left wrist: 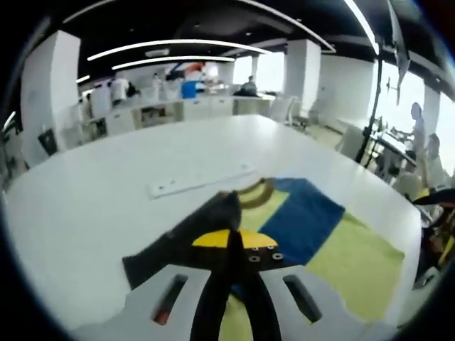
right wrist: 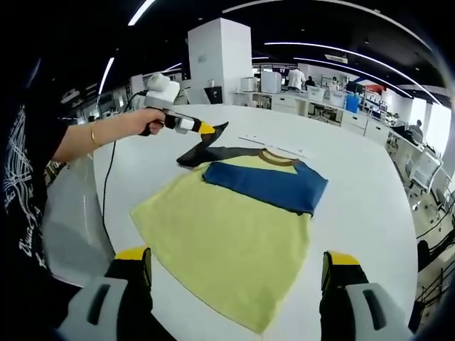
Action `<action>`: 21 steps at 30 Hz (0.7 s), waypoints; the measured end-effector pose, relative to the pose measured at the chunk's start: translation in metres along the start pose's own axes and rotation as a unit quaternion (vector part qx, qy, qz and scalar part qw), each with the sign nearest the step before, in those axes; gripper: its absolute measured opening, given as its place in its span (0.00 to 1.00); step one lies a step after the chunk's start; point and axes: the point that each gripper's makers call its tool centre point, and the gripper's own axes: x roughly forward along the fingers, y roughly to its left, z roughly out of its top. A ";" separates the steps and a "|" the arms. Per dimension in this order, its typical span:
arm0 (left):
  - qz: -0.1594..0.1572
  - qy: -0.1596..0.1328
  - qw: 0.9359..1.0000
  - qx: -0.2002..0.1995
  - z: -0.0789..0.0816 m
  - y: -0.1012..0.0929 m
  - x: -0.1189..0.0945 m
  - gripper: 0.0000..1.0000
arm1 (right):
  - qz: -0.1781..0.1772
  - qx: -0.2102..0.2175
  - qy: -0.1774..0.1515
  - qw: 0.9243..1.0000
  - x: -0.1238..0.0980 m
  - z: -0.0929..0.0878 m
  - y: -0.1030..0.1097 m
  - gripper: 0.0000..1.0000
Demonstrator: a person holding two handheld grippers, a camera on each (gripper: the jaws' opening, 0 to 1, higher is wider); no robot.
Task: Fold the garment on the visible template until the final outline fits inside the template.
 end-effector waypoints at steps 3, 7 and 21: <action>-0.008 -0.003 1.000 0.000 0.005 -0.009 0.005 0.00 | -0.002 0.000 0.001 1.000 -0.001 -0.001 -0.001 1.00; -0.016 -0.007 1.000 0.001 0.011 -0.019 0.011 0.00 | -0.003 0.001 0.003 1.000 -0.002 -0.003 -0.002 1.00; -0.041 -0.009 0.999 0.013 0.025 -0.057 0.031 0.00 | -0.003 0.002 0.007 1.000 -0.002 -0.007 -0.005 1.00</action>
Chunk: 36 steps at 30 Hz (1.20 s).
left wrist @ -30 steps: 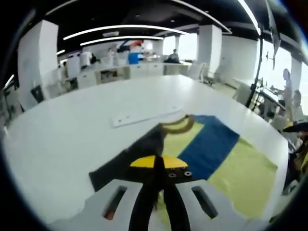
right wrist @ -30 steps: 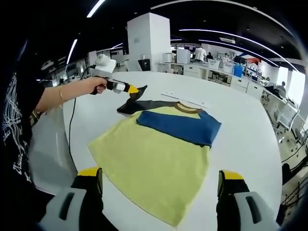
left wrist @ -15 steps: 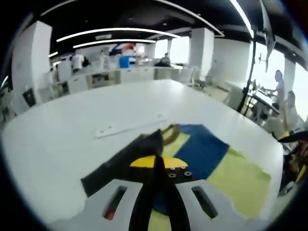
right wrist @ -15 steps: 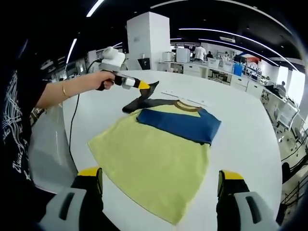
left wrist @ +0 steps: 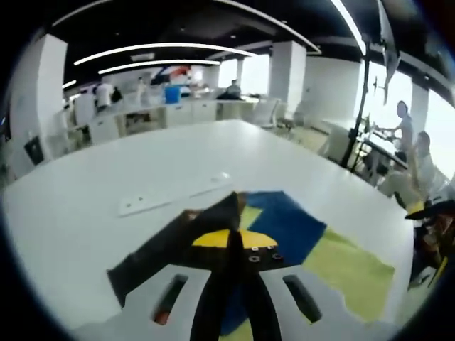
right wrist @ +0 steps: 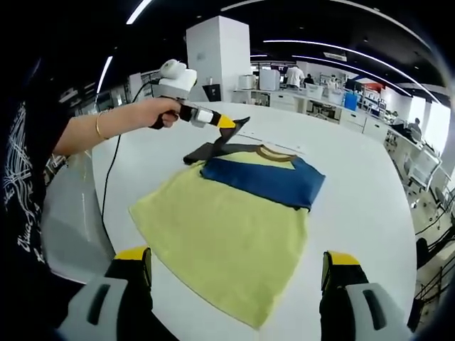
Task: Fold the garment on the visible template until the final outline fits inside the template.
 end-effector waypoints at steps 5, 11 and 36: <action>-0.013 -0.001 1.000 0.002 0.003 -0.013 0.007 0.00 | 0.001 0.001 0.001 1.000 0.000 -0.001 0.001 1.00; -0.030 0.005 0.999 0.011 0.004 -0.033 0.019 0.00 | 0.001 0.003 0.003 1.000 0.001 -0.004 0.001 1.00; -0.099 0.002 0.994 0.043 0.015 -0.101 0.041 0.00 | -0.005 0.008 0.014 1.000 0.000 -0.015 -0.003 1.00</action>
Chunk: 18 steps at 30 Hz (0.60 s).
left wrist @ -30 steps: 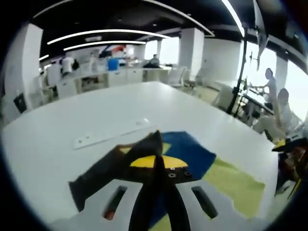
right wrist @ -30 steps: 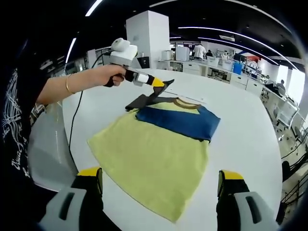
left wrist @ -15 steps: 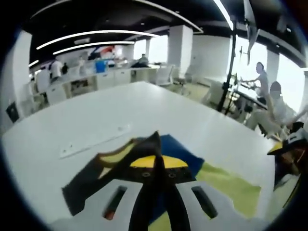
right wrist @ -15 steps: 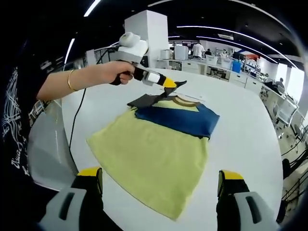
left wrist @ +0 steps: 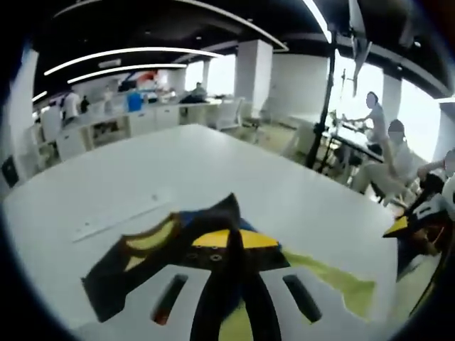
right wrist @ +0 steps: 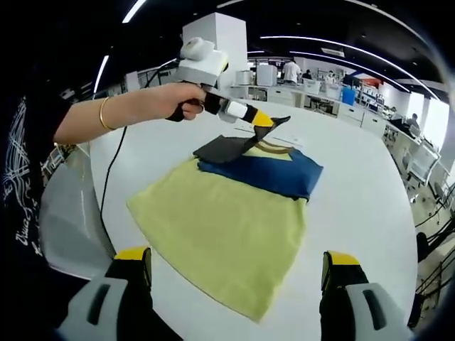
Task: Fold the garment on the visible template until the final outline fits inside the template.
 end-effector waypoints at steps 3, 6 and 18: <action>-0.008 0.006 1.000 0.007 -0.006 -0.009 0.004 0.00 | 0.000 0.000 0.001 1.000 0.000 -0.001 0.000 1.00; -0.017 0.011 1.000 0.009 -0.013 -0.016 0.009 0.00 | -0.001 0.002 0.002 1.000 0.000 -0.003 -0.001 1.00; -0.029 0.037 0.999 0.010 -0.047 -0.031 0.033 0.00 | 0.001 0.008 0.006 1.000 0.001 -0.011 -0.002 1.00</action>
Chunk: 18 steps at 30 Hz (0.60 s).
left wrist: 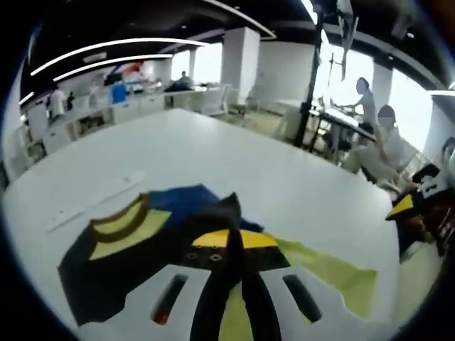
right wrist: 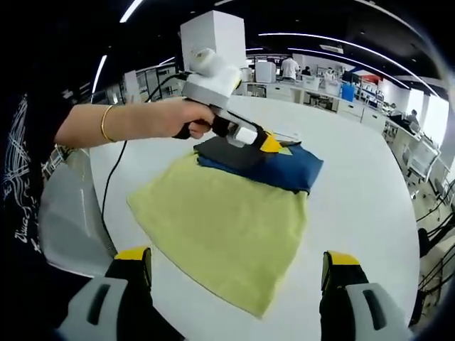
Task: Fold the garment on the visible template until the final outline fits inside the template.
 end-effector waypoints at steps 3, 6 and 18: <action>-0.004 0.004 1.000 -0.005 -0.006 -0.003 0.005 0.00 | -0.001 0.003 0.001 1.000 0.000 -0.002 -0.002 1.00; -0.006 0.007 1.000 -0.006 -0.011 -0.005 0.011 0.00 | -0.003 0.005 0.001 1.000 0.000 -0.004 -0.004 1.00; -0.018 0.023 0.999 -0.015 -0.035 -0.007 0.037 0.00 | -0.011 0.012 0.001 1.000 0.000 -0.008 -0.013 1.00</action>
